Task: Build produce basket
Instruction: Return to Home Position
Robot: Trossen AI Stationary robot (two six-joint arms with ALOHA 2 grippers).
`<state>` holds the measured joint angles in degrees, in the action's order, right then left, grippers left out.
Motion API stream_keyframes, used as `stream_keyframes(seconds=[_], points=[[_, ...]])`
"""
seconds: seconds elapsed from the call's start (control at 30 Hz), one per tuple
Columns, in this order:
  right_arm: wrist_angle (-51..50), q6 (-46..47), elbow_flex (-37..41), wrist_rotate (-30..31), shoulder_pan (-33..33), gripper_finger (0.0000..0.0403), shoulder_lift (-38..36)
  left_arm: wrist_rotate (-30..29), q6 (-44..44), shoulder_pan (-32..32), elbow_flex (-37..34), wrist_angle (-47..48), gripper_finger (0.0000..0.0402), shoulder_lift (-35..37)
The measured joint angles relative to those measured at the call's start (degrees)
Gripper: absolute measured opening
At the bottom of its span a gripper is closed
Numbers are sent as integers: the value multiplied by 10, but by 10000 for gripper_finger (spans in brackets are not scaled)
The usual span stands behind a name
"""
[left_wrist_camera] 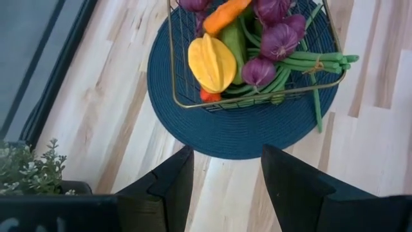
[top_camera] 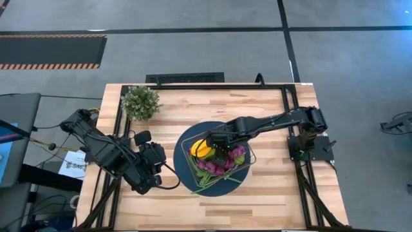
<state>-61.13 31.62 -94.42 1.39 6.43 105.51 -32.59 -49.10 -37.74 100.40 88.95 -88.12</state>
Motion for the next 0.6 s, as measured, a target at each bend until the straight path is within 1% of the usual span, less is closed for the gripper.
stream_keyframes(seconds=[0.27,0.37,0.4,0.47,0.53,0.6], points=[[-73,-2,-79,4,-2,275,0,-16,16,0,0,1,169,0],[-129,-8,-114,32,-1,260,-6,-33,30,0,-2,2,169,0],[-146,-8,-123,47,-1,248,-10,-38,33,0,-4,8,169,0],[-183,-7,-131,88,4,210,-25,-46,34,0,-12,10,165,0],[-225,6,-134,129,11,150,-46,-49,36,0,-26,12,151,5],[-260,26,-134,162,23,76,-76,-52,36,0,-42,9,124,14]])
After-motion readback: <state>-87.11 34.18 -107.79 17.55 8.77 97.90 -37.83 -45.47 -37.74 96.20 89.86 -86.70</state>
